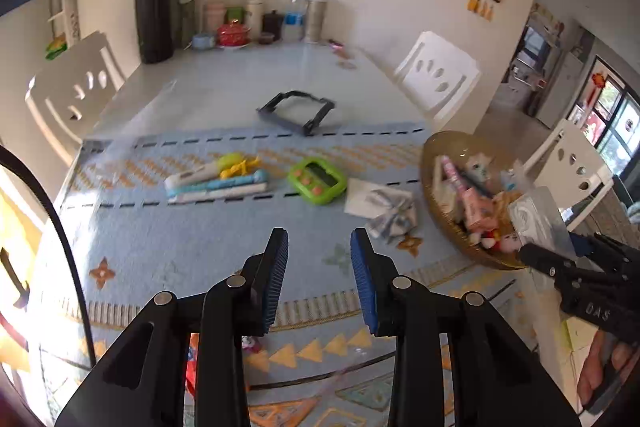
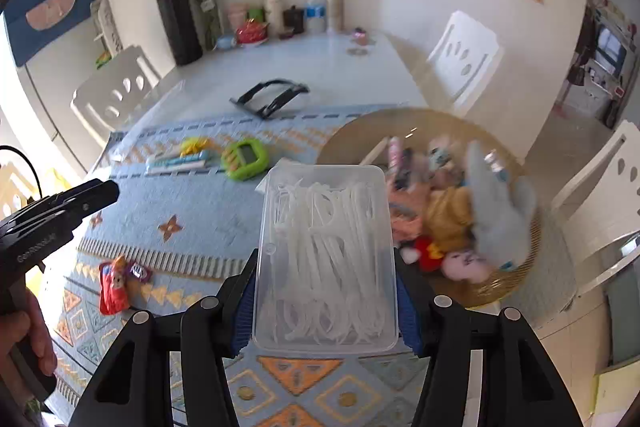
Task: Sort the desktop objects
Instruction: 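Carry the floss pick box over the golden basket and open the right gripper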
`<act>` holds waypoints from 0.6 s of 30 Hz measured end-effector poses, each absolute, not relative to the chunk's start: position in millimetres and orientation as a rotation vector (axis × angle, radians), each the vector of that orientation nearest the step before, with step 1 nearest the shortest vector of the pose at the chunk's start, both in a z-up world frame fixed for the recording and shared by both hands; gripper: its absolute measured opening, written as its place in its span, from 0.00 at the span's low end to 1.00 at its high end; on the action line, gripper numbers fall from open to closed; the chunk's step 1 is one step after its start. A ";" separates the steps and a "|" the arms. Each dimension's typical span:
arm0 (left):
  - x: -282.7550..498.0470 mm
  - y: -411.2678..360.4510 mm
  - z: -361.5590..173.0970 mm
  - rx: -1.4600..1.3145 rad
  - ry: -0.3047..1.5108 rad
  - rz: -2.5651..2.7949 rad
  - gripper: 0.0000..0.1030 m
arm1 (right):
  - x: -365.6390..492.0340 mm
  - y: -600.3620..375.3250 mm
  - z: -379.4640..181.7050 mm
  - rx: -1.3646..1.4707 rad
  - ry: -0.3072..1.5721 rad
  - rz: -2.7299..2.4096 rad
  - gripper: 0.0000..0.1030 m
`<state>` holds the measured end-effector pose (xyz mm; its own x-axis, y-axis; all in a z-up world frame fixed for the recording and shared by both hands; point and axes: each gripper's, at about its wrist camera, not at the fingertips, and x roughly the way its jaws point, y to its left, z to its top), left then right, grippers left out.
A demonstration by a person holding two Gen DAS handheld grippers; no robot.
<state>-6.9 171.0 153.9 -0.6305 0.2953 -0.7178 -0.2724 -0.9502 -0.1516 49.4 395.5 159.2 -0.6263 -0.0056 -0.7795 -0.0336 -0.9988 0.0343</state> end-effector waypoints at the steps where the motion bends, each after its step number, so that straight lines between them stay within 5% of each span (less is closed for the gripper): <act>1: -7.5 176.3 157.0 -1.145 -0.018 2.580 0.29 | 50.1 401.7 163.0 -1.334 0.078 2.818 0.55; 18: -1.4 275.4 163.7 -1.123 0.080 2.451 0.29 | 7.1 480.3 181.7 -1.238 -0.019 2.731 0.55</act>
<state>-1.4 275.4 163.7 -0.5729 0.3669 -0.7329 -0.4140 -0.9013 -0.1275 7.1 480.3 181.7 -0.6508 0.1348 -0.7472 -0.1246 -0.9897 -0.0700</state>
